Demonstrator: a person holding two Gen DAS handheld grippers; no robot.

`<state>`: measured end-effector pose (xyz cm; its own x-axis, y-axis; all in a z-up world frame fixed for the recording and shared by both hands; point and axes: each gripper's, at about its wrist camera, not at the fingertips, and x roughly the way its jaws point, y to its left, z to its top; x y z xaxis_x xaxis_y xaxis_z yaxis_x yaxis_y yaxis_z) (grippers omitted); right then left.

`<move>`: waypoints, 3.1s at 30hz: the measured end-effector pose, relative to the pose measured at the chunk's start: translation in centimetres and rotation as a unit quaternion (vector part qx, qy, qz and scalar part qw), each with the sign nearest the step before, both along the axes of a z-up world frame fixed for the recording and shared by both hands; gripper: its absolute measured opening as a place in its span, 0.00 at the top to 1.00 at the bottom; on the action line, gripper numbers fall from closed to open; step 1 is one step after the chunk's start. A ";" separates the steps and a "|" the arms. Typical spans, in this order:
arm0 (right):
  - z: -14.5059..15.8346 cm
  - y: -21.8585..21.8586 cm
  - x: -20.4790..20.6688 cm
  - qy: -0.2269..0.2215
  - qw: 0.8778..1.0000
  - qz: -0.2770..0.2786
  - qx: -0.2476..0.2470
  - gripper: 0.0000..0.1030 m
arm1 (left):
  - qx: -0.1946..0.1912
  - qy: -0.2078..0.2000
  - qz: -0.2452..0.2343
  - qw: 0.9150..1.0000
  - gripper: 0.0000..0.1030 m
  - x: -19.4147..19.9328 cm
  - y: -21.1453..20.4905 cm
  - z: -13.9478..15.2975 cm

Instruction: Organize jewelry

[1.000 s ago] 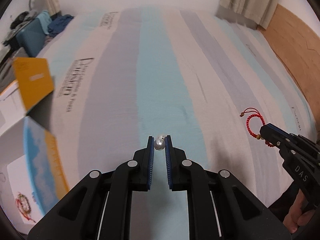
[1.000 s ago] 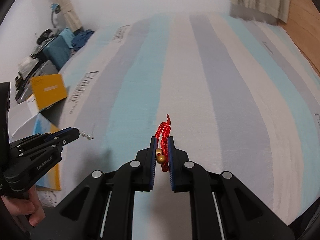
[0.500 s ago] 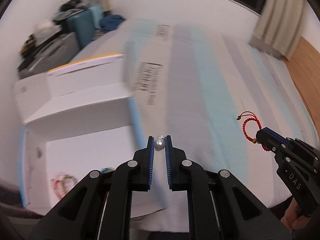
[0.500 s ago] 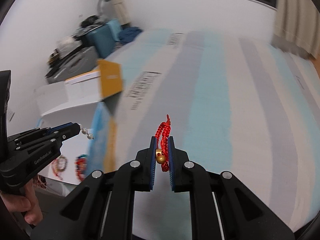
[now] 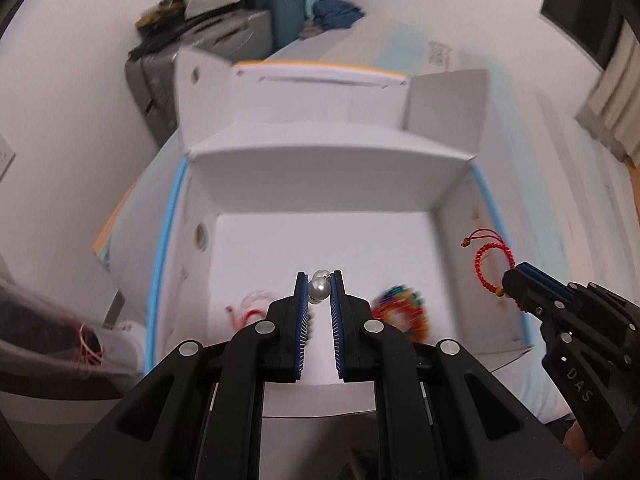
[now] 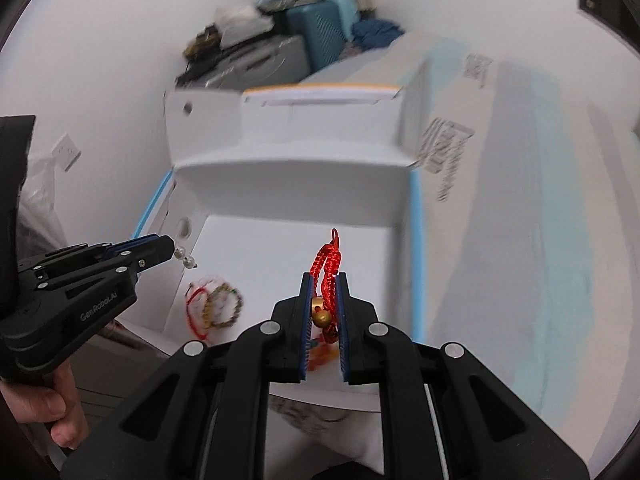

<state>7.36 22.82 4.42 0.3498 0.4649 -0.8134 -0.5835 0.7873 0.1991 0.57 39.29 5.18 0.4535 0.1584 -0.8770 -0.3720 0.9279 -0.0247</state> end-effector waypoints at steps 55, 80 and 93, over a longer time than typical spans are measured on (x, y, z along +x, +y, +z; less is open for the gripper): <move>0.1 -4.7 -11.0 -0.107 0.991 -0.081 0.006 0.07 | 0.048 -0.078 0.026 0.995 0.06 -12.2 0.0 -2.4; -0.2 -6.1 -12.8 -0.112 0.989 -0.096 0.008 0.07 | 0.073 -0.076 0.010 0.994 0.06 -13.3 -1.6 -2.3; -0.3 -6.2 -12.9 -0.111 0.989 -0.094 0.007 0.07 | 0.068 -0.075 0.019 0.995 0.06 -13.2 -1.3 -2.8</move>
<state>-5.54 16.60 4.16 0.6001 0.3855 -0.7009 -0.4576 0.8841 0.0945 -12.66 38.00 2.34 0.5697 0.2908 -0.7687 -0.4089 0.9116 0.0418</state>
